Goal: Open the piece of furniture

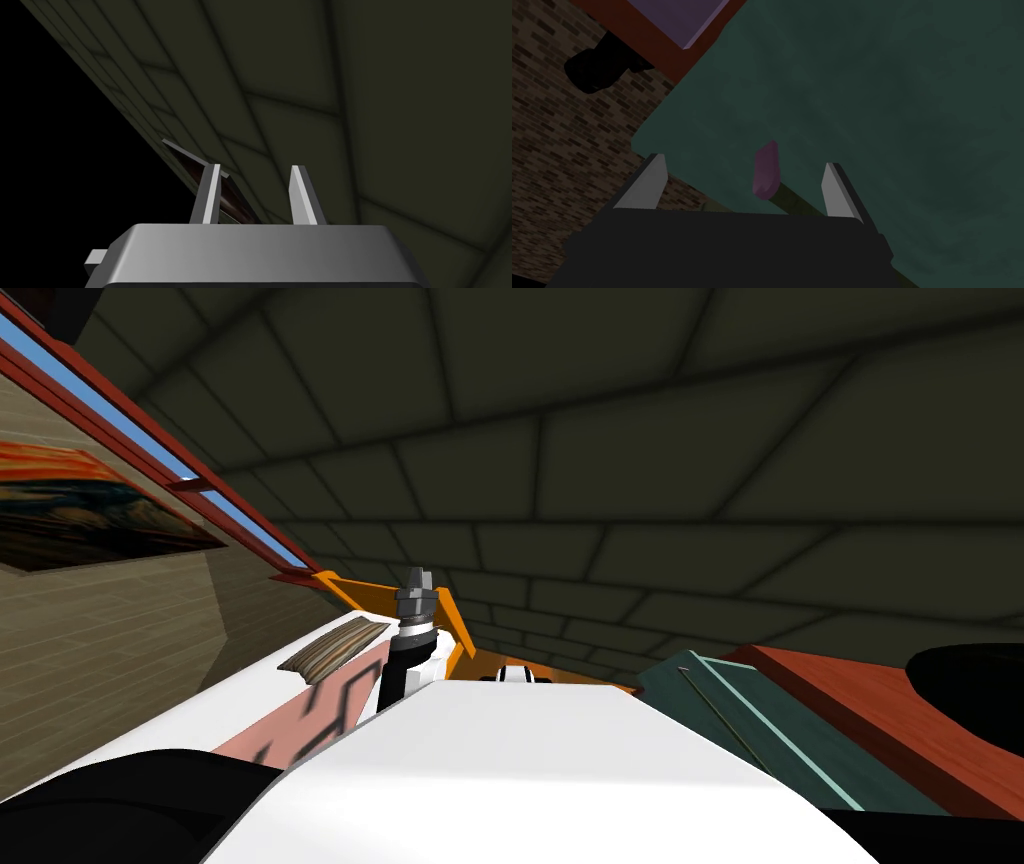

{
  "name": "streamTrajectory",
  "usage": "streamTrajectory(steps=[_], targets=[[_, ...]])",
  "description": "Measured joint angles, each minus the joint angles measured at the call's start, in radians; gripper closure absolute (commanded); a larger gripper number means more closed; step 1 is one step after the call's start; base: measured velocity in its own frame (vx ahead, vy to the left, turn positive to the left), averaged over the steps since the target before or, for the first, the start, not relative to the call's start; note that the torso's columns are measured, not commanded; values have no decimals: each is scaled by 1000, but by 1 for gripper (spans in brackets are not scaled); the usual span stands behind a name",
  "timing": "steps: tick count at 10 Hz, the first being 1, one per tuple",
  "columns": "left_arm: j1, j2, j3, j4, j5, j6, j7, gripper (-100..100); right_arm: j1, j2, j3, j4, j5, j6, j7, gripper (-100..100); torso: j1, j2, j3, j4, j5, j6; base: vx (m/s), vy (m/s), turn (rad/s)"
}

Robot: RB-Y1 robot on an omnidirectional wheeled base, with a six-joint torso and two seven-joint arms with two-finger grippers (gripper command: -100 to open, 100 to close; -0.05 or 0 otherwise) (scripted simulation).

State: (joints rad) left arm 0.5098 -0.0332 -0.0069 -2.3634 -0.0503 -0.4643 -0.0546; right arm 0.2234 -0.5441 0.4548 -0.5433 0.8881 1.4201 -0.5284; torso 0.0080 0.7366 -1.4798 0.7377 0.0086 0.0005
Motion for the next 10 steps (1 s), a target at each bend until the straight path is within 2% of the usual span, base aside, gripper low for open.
streamTrajectory(steps=[1,2,3,4,5,6,7,10], targets=[[0,0,0,0,0,0,0,0,-15,-12,29,29,-28,-10,-5,-100,2,1,1,1,1,-5,-67,59,107],[0,0,0,0,0,0,0,0,-17,-27,45,25,-57,-15,-2,-100,3,0,0,1,3,-4,-26,29,24],[0,0,0,0,0,0,0,0,-14,-37,49,1,-87,-10,12,-100,2,0,-1,0,2,-1,-76,68,166],[0,0,0,0,0,0,0,0,-15,-60,74,-8,-121,-13,28,-100,5,1,0,2,5,-7,-88,77,87],[0,0,0,0,0,0,0,0,-19,-78,89,-22,-154,-11,43,-100,7,1,-1,2,6,-5,-22,39,26],[0,0,0,0,0,0,0,0,-27,-82,96,-16,-182,-14,45,-100,6,0,-2,1,6,0,2,7,4],[0,0,0,0,0,0,0,0,-27,-78,97,-17,-186,-19,44,0,4,0,-1,0,4,0,0,0,0],[0,0,0,0,0,0,0,0,-28,-69,98,-20,-188,-26,46,0,0,2,2,0,-1,-1,0,0,0]])
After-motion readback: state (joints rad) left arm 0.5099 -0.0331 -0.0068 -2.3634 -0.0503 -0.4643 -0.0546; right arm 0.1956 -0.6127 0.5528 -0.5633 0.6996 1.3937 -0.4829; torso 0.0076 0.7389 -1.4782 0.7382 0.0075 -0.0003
